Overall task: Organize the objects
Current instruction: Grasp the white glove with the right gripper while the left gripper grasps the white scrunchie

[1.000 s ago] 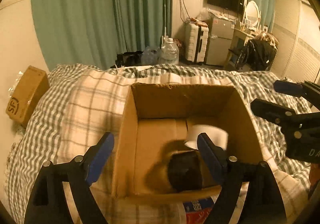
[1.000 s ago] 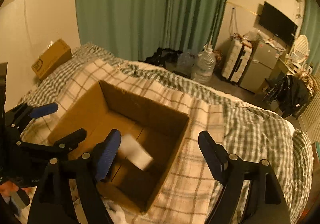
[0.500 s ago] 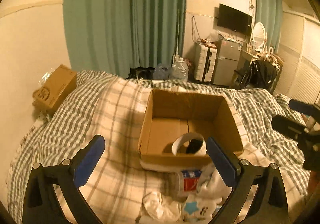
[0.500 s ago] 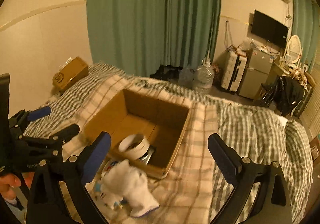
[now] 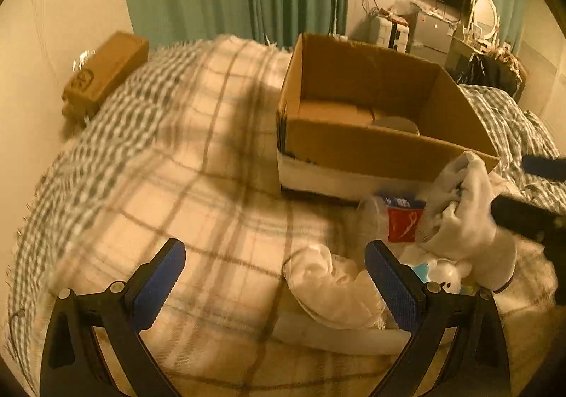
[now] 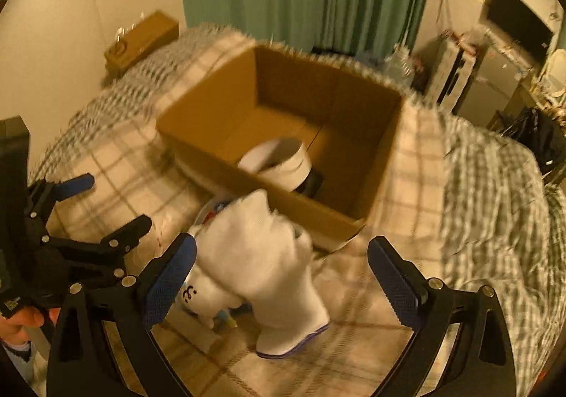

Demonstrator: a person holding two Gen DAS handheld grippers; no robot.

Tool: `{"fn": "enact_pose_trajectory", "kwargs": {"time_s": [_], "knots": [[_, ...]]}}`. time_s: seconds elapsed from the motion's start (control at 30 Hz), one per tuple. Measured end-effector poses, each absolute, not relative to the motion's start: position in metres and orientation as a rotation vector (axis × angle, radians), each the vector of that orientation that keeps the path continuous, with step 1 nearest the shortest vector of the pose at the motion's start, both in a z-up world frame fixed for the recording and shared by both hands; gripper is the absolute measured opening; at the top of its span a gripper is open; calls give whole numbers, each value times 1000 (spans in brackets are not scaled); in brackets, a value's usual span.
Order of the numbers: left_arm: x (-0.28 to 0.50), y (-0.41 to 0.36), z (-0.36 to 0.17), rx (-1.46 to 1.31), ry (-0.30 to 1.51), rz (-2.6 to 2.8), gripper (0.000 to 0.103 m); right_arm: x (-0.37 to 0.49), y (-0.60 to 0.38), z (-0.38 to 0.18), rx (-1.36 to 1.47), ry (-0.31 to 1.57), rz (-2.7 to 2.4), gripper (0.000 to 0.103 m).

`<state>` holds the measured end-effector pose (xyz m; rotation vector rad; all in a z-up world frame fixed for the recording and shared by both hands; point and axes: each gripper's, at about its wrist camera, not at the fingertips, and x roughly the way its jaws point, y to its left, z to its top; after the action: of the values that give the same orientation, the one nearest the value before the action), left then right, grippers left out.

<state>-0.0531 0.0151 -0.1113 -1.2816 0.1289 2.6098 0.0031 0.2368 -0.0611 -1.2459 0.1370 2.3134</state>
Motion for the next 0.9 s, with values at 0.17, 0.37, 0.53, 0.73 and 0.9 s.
{"fn": "enact_pose_trajectory", "kwargs": {"time_s": [0.17, 0.37, 0.53, 0.73, 0.9], "knots": [[-51, 14, -116, -1309, 127, 2578, 103, -7, 248, -89, -1383, 212, 2268, 98], [-50, 15, -124, -1351, 122, 2535, 103, -16, 262, -111, -1492, 346, 2271, 95], [-50, 18, -133, -1391, 117, 2462, 103, -16, 255, -105, -1476, 351, 2323, 68], [-48, 31, -143, -1408, 193, 2396, 89, 2, 256, -72, -1267, 337, 2360, 60], [-43, 50, -152, -1401, 259, 2290, 47, 8, 255, -60, -1196, 303, 2361, 60]]}}
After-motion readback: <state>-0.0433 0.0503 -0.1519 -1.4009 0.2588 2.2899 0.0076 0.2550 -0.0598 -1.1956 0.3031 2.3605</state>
